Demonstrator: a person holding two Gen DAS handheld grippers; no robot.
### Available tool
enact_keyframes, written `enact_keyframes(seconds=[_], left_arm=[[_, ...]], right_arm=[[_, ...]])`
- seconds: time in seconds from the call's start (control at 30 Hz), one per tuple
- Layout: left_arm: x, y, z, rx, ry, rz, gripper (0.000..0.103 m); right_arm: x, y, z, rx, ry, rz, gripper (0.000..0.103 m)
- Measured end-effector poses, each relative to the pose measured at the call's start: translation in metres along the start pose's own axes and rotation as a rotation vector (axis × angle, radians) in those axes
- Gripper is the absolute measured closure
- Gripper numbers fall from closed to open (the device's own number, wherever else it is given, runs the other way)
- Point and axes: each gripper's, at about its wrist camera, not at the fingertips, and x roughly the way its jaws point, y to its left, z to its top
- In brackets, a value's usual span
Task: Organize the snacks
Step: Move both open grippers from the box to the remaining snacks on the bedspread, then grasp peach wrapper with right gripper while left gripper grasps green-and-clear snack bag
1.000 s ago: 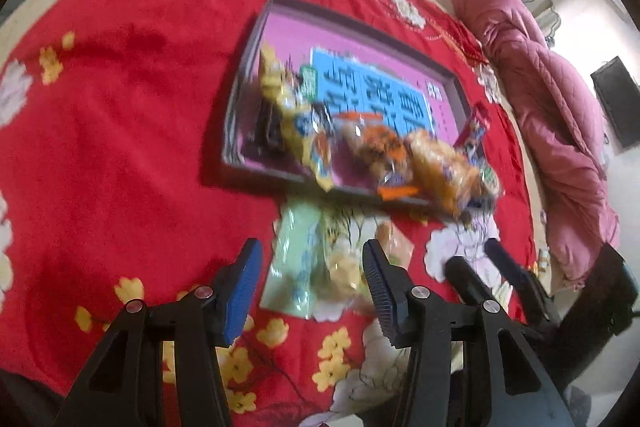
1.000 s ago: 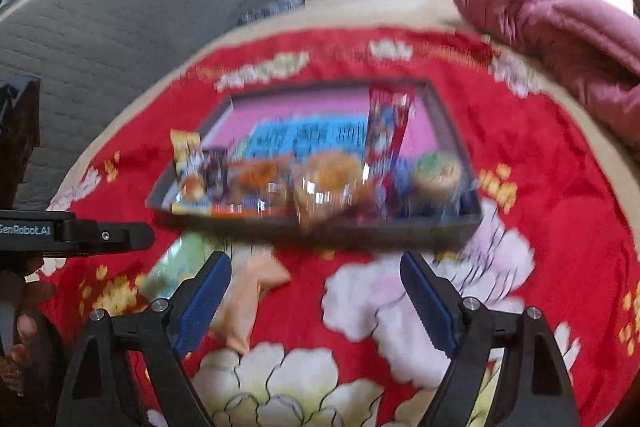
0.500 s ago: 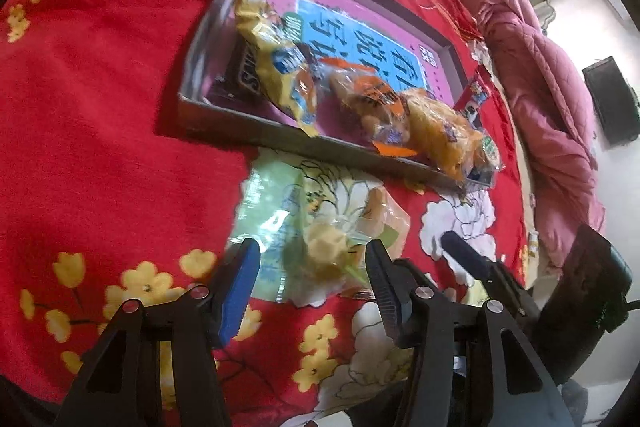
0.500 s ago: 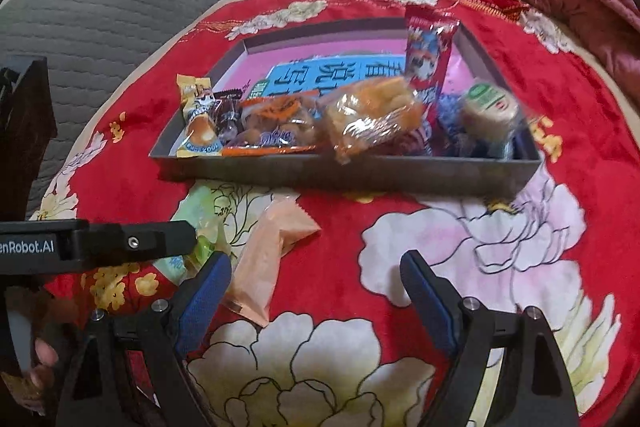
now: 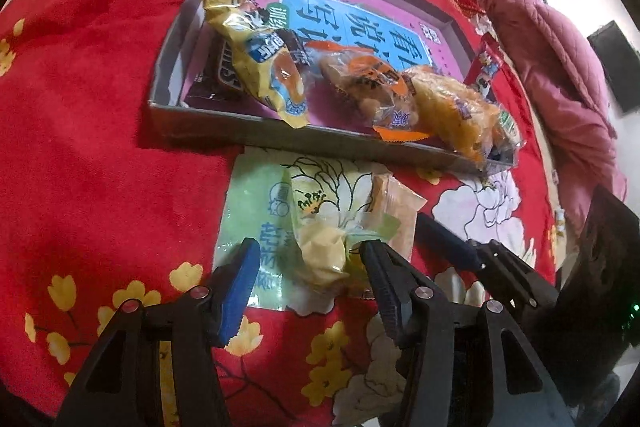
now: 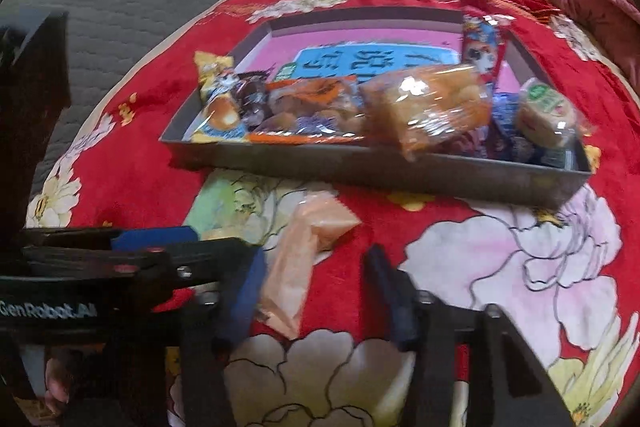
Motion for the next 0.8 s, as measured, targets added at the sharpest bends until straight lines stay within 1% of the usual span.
enact_keyframes(seconds=[0.07, 0.13, 0.23, 0.33, 0.4, 0.47, 0.57, 0.67, 0.7, 0.73, 0.77, 0.8], left_arm=[[0.002, -0.001, 0.000, 0.007, 0.001, 0.006, 0.047], [0.001, 0.001, 0.000, 0.009, 0.009, 0.006, 0.047], [-0.003, 0.002, -0.003, 0.006, 0.005, 0.011, 0.046], [-0.004, 0.006, -0.003, -0.009, 0.009, -0.014, 0.046], [-0.001, 0.011, -0.002, -0.024, 0.013, -0.038, 0.043], [0.005, 0.013, 0.001, -0.033, 0.015, -0.050, 0.043], [0.010, 0.010, 0.005, -0.023, 0.019, -0.041, 0.043], [0.013, 0.008, 0.007, -0.020, 0.010, -0.059, 0.045], [0.013, 0.007, 0.007, -0.018, 0.008, -0.062, 0.056], [0.012, 0.005, 0.007, -0.017, 0.002, -0.083, 0.066], [0.012, 0.001, 0.006, -0.015, -0.006, -0.092, 0.068], [0.012, -0.004, 0.005, 0.001, -0.012, -0.072, 0.070]], right_arm=[[0.002, 0.000, 0.000, -0.003, 0.003, 0.016, 0.066], [0.003, 0.000, 0.000, 0.004, 0.005, 0.034, 0.067], [0.003, 0.001, -0.001, -0.003, 0.007, 0.034, 0.066], [0.003, 0.000, 0.000, -0.002, 0.008, 0.037, 0.066], [0.002, 0.000, -0.001, -0.010, 0.011, 0.032, 0.066], [0.002, 0.002, -0.001, -0.024, 0.012, 0.023, 0.066], [0.006, 0.004, 0.000, -0.040, 0.014, 0.008, 0.071], [0.008, 0.000, 0.001, -0.029, 0.009, 0.025, 0.078], [0.007, 0.000, 0.002, -0.030, 0.008, 0.024, 0.079], [0.006, 0.000, 0.002, -0.032, 0.004, 0.025, 0.080], [0.004, 0.000, 0.002, -0.035, -0.002, 0.023, 0.081], [0.003, 0.000, 0.002, -0.039, -0.004, 0.018, 0.081]])
